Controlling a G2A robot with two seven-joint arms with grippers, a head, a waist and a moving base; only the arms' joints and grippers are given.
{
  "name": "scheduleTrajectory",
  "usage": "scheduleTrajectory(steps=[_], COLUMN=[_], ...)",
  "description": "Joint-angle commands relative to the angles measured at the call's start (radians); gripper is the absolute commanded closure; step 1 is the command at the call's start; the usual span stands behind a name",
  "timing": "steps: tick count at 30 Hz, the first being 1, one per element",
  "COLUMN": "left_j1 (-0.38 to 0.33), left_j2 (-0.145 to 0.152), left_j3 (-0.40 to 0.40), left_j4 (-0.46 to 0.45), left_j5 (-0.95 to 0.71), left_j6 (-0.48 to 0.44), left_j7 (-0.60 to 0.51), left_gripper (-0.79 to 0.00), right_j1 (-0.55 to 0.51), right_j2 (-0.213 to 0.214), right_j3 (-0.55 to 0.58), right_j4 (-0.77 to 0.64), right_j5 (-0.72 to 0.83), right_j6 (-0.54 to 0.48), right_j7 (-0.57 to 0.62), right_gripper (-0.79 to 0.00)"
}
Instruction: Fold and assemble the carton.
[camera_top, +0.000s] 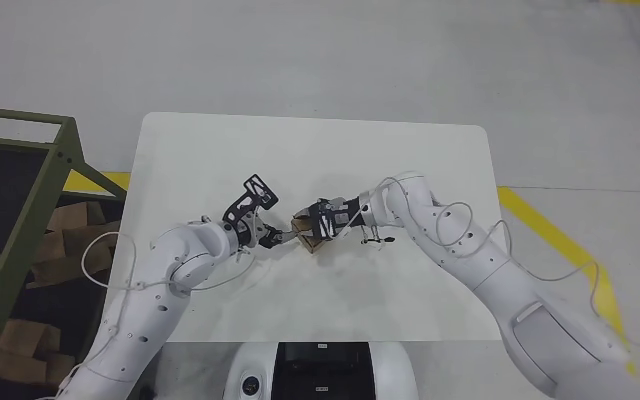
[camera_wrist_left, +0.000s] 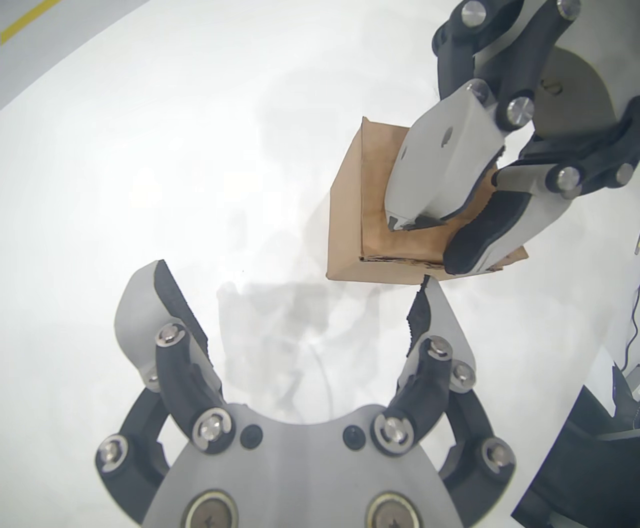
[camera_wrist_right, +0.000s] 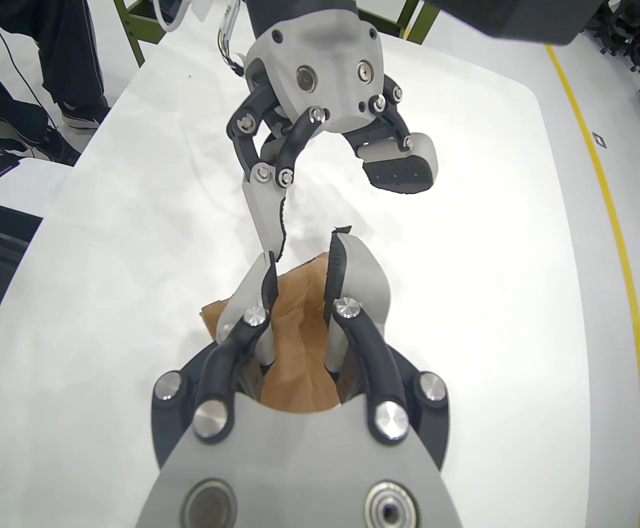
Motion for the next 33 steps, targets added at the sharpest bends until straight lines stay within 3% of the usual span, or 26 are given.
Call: scheduleTrajectory(steps=[1, 7, 20, 27, 33], left_j1=[0.005, 0.015, 0.038, 0.055, 0.059], left_j2=[0.001, 0.003, 0.008, 0.012, 0.014], left_j3=[-0.005, -0.016, -0.043, -0.065, -0.079], left_j4=[-0.003, -0.017, -0.045, -0.065, -0.066], left_j5=[0.0, -0.004, -0.025, -0.035, -0.041], left_j6=[0.001, -0.001, 0.002, 0.0, -0.001], left_j7=[0.002, 0.002, 0.014, 0.02, 0.024], left_gripper=[-0.785, -0.785, -0.785, -0.785, -0.785], right_j1=[-0.001, -0.003, -0.001, 0.005, -0.005], right_j2=[-0.001, 0.0, 0.002, 0.005, 0.023], right_j3=[0.001, 0.003, -0.001, 0.006, 0.04], right_j4=[-0.001, -0.009, 0.028, 0.028, 0.002], right_j5=[0.0, -0.013, -0.056, -0.066, -0.074], right_j6=[0.001, 0.01, 0.026, 0.034, 0.047], right_j7=[0.007, 0.001, -0.057, -0.094, -0.12], right_gripper=[-0.185, -0.154, -0.2, -0.336, -0.372])
